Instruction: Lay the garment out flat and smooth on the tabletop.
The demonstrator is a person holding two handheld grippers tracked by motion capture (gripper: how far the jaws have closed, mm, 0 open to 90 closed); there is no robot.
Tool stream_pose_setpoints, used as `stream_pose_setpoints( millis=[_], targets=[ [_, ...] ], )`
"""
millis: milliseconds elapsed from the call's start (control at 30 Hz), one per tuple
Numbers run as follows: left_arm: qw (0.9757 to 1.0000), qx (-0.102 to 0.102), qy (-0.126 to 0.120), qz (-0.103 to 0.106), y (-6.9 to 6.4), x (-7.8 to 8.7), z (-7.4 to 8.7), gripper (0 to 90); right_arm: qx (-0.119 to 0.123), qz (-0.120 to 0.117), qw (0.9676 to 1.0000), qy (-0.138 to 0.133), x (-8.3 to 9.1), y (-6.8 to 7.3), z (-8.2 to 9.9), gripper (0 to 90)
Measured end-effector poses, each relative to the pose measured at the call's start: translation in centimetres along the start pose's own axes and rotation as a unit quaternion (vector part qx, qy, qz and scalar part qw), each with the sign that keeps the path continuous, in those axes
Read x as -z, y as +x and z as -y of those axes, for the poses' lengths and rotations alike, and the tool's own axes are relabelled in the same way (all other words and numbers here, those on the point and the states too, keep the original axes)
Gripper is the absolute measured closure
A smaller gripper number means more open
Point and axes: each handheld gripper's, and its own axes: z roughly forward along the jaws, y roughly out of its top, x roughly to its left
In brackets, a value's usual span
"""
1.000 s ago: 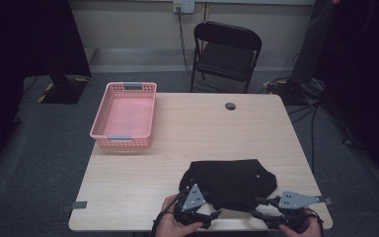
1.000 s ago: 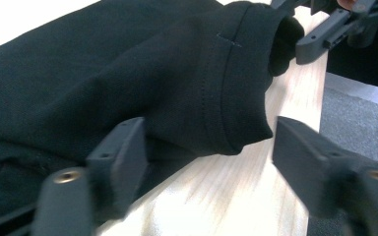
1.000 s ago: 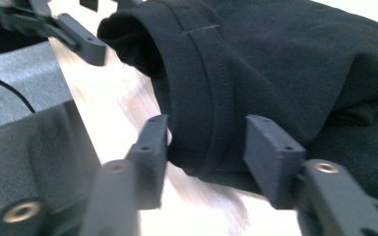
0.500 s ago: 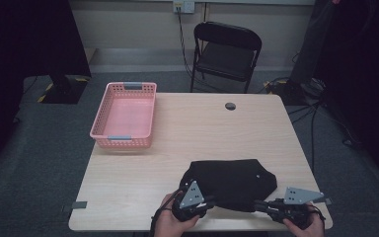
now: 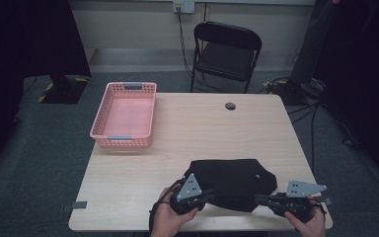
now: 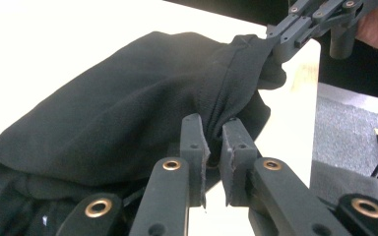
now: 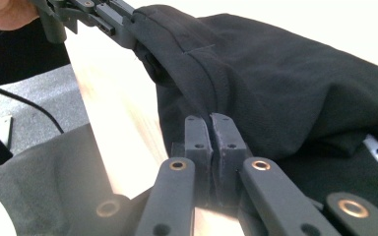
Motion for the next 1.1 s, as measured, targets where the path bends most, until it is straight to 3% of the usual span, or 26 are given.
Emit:
stream_pose_setpoints(
  millis=[300,1100],
  targets=[
    [1.0,0.002,-0.003,-0.007,0.8,0.3,-2.0,82.5,0.008,0.003,1.0,-0.002,0.3,-0.4,-2.0,87.1],
    [0.9995,0.008,-0.008,-0.03,3.2,-0.2,-6.5,82.6,-0.001,0.024,0.9996,-0.018,0.5,-2.9,-6.3,87.2]
  ],
)
